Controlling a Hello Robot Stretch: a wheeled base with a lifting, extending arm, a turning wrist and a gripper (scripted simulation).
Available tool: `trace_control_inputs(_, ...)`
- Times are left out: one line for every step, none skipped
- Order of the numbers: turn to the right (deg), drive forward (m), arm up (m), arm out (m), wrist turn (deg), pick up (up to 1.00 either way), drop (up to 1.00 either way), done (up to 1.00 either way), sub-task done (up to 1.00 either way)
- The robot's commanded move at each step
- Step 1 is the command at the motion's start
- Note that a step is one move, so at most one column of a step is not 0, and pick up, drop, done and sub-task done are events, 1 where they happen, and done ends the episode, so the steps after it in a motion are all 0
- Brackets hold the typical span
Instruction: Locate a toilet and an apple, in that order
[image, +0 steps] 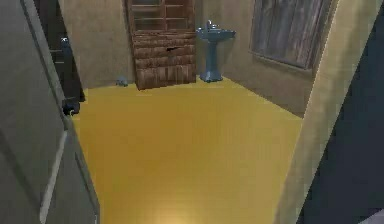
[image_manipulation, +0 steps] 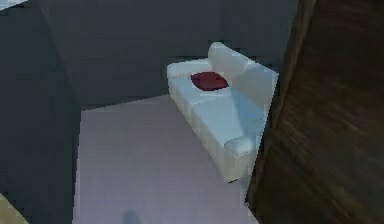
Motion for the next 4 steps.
trace_control_inputs(0.0, 0.7, 0.0, 0.0, 0.0, 0.0, 0.0, 0.0, 0.0)
trace_control_inputs(42.0, 0.0, 0.0, 0.0, 0.0, 0.0, 0.0, 0.0, 0.0)
trace_control_inputs(0.0, 1.0, 0.0, 0.0, 0.0, 0.0, 0.0, 0.0, 0.0)
trace_control_inputs(15.0, 0.0, 0.0, 0.0, 0.0, 0.0, 0.0, 0.0, 0.0)
